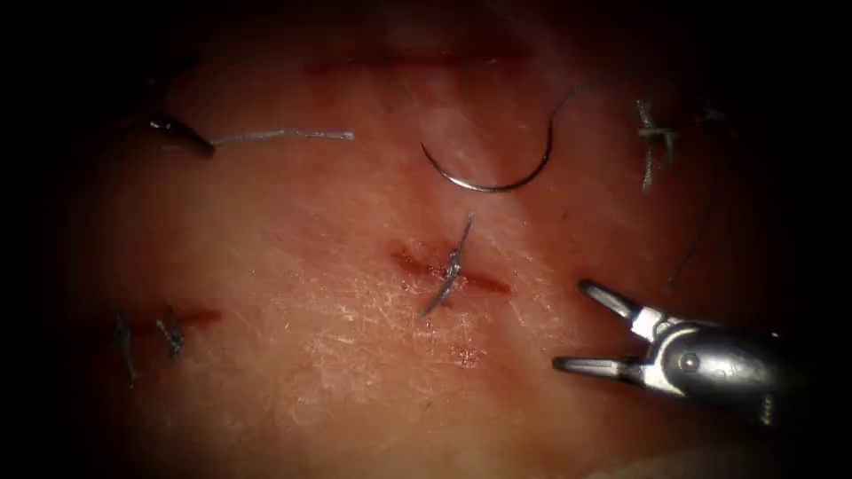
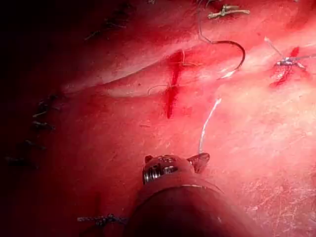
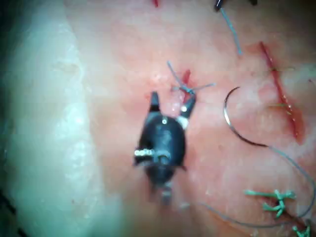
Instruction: Wound Closure
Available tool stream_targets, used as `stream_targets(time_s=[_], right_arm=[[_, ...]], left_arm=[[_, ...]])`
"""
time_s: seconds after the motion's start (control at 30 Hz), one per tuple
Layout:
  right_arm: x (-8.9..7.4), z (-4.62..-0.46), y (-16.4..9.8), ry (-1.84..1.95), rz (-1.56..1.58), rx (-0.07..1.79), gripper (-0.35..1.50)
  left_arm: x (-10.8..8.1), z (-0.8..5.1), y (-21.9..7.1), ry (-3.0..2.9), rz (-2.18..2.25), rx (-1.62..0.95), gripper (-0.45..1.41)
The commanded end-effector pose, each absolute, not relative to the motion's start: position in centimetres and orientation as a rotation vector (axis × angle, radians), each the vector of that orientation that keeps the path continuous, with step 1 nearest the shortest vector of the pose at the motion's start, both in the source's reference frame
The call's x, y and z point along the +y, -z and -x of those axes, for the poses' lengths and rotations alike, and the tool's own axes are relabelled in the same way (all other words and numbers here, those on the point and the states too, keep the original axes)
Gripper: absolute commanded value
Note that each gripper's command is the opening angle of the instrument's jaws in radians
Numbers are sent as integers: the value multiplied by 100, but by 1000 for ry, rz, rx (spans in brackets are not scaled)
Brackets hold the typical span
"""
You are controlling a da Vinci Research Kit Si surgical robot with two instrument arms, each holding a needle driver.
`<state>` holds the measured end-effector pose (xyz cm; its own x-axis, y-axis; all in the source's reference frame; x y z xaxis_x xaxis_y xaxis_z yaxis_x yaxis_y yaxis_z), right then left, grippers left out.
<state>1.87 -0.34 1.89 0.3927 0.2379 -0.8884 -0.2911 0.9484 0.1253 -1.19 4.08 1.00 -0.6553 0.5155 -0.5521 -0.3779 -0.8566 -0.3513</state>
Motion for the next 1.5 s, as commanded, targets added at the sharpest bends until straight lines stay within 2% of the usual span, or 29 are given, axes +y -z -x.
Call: stream_targets(time_s=[0.03, 0.47, 0.93, 1.5], right_arm=[[-37, -193, -195, -335, 51, 1120, 140], [-35, -192, -192, -342, 45, 1120, 138], [15, -204, -168, -358, -22, 1151, 128], [14, -194, -170, -363, -28, 1165, 130]], left_arm=[[412, 127, -97, -2435, 944, -295, 88], [378, 185, 24, -2248, 1279, -568, 96], [315, 288, 22, -2276, 1519, -642, 84], [321, 282, 16, -2287, 1603, -581, 81]])
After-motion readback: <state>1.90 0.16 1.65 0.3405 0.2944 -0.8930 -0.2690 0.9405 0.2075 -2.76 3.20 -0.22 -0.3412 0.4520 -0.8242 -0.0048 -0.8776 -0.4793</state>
